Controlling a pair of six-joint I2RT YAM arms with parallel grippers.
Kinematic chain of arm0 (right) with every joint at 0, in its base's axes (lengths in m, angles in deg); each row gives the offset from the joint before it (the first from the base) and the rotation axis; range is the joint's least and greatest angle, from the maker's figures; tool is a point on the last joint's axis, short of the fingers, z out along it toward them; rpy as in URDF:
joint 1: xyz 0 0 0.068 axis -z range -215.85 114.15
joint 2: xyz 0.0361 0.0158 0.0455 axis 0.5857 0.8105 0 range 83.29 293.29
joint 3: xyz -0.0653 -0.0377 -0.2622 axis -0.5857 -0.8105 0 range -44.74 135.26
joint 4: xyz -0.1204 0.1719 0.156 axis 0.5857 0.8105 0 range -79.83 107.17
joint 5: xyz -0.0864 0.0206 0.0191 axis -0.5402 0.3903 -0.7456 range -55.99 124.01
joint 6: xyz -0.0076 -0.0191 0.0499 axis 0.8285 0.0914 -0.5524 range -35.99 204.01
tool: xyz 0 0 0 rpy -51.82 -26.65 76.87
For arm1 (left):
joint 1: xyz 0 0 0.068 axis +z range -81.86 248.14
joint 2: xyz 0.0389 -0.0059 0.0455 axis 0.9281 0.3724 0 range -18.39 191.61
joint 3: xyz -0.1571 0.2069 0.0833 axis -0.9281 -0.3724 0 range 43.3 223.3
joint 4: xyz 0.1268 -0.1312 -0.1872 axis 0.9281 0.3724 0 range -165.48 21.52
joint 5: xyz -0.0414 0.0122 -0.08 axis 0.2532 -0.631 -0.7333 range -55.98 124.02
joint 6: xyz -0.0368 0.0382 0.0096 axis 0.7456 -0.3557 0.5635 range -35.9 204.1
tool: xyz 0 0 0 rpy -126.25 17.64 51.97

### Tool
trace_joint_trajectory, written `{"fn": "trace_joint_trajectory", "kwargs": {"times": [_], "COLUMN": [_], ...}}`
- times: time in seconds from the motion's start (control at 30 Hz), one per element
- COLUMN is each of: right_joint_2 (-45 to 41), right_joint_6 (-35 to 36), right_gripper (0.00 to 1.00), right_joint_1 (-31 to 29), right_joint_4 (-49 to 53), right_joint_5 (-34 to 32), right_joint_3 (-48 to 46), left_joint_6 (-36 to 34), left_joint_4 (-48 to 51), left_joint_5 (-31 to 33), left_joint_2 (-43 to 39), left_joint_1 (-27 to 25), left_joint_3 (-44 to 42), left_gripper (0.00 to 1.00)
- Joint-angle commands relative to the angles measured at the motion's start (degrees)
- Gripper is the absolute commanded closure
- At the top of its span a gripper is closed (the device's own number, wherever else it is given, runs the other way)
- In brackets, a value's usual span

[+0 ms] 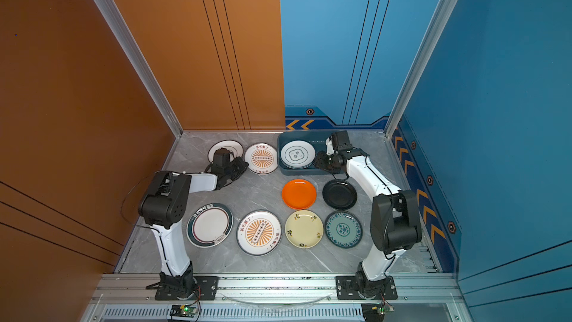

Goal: Place the plates into the plastic bin on the countertop

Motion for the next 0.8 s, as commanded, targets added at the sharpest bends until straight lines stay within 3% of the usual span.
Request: {"fn": "trace_joint_trajectory", "kwargs": {"times": [0.0, 0.2, 0.33, 0.53, 0.77], "right_joint_2": [0.16, -0.37, -0.68, 1.15, 5.55], "right_joint_6": [-0.61, -0.61, -1.56, -3.66, -4.84], "right_gripper": [0.48, 0.47, 0.39, 0.21, 0.21], "right_joint_1": [-0.68, -0.78, -1.01, -2.36, -4.78], "right_joint_4": [-1.21, -3.09, -7.86, -13.55, -17.17], "right_joint_5": [1.01, 4.75, 11.48, 19.75, 26.95], "right_joint_3": [-0.61, -0.98, -2.28, -2.33, 0.22], "left_joint_6": [-2.01, -3.33, -4.44, -9.59, -12.06], "left_joint_4": [2.09, 2.07, 2.99, 12.13, 17.66], "left_joint_5": [-2.7, -6.19, -9.47, -11.89, -20.29], "left_joint_2": [-2.93, -9.32, -14.71, -25.15, -32.67], "left_joint_1": [0.41, 2.14, 3.98, 5.74, 7.14], "left_joint_3": [-3.98, -9.08, -12.53, -15.41, -15.23], "left_gripper": [0.97, 1.0, 1.0, 1.0, 1.0]}}
